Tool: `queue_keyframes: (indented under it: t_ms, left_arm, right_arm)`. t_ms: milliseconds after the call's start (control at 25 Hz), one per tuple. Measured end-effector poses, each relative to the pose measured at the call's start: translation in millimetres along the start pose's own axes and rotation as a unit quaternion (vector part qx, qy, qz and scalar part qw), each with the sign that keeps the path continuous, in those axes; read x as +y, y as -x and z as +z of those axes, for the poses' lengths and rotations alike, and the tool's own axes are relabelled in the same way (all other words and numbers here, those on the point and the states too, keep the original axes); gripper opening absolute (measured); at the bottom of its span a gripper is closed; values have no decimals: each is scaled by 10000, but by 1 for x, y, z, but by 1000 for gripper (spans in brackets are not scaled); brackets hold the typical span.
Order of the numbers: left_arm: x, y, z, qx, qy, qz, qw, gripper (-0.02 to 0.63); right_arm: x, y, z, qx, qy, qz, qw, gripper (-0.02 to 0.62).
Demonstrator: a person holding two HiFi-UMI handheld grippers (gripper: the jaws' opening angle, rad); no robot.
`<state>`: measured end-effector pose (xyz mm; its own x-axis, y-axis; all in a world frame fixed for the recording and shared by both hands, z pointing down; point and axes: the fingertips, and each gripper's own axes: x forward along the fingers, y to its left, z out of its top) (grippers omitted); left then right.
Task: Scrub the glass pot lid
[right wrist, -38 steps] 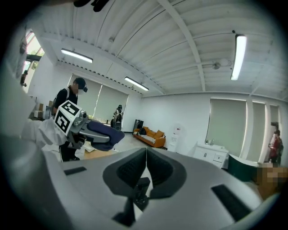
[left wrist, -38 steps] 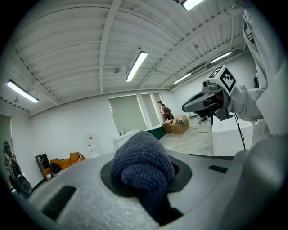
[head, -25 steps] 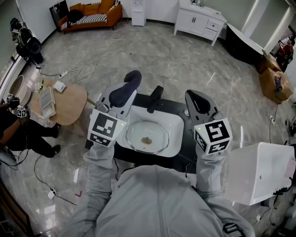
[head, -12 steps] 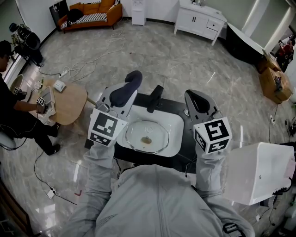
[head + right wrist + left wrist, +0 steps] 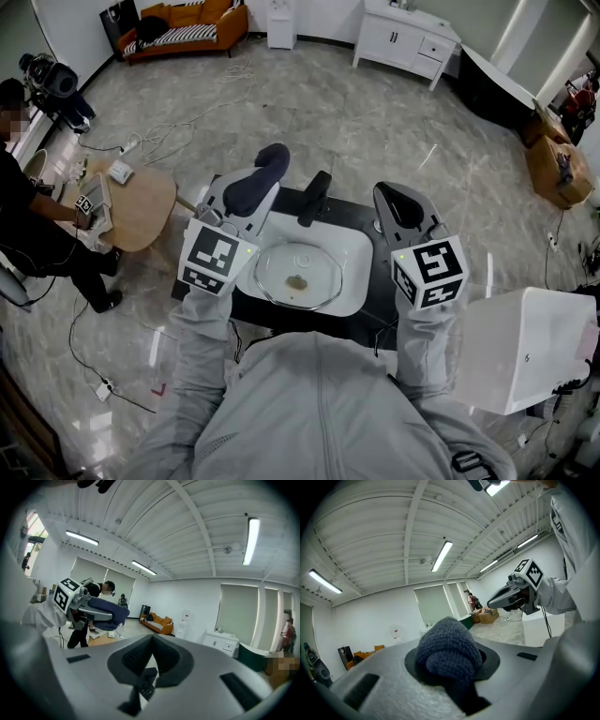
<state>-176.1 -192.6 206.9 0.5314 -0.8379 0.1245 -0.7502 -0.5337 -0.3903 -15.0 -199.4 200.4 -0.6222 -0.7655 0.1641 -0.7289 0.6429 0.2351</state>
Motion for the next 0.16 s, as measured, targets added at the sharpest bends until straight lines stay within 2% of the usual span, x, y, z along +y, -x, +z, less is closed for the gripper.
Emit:
queue_keyframes:
  t_ms: [160]
  left_arm:
    - [1, -3, 1, -11, -11, -10, 10000, 84]
  right_arm:
    - [-3, -2, -2, 36, -29, -9, 10000, 29]
